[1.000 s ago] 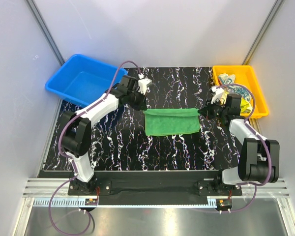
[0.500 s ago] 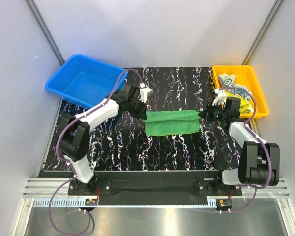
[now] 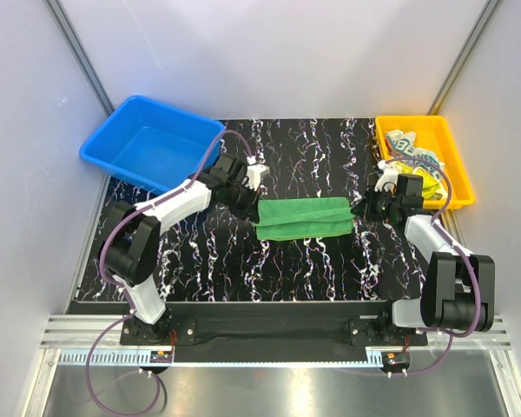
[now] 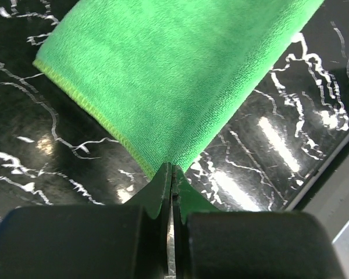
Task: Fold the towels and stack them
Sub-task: Fold the towel, then neatly place the folded towel into the bin
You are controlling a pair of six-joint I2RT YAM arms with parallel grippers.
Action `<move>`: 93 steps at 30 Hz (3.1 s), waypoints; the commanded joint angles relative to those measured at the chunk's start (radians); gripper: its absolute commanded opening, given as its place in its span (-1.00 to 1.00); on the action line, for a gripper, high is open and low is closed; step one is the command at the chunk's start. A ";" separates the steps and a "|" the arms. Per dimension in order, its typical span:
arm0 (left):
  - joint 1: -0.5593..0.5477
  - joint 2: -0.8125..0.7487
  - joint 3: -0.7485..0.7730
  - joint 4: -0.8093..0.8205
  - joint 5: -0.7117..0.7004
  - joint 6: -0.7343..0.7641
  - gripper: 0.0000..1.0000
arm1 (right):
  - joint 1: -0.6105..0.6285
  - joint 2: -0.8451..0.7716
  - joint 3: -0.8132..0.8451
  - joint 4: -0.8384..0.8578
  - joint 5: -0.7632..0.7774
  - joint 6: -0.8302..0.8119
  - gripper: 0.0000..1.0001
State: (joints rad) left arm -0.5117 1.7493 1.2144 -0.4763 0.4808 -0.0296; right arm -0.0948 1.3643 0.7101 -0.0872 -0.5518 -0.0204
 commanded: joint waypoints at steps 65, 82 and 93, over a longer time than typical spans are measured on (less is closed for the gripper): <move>-0.047 0.070 -0.064 -0.058 -0.266 -0.408 -0.11 | 0.030 0.283 0.189 -0.341 0.259 0.381 -0.75; -0.010 0.197 0.007 0.146 -0.228 -0.501 0.15 | 0.030 0.085 0.212 -0.356 0.204 0.401 0.04; -0.045 0.251 0.028 0.073 -0.311 -0.535 0.02 | 0.030 0.059 0.226 -0.344 0.171 0.385 0.05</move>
State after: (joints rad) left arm -0.5274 1.9343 1.2385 -0.3428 0.2424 -0.5606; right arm -0.0696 1.4666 0.8989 -0.4603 -0.3542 0.3706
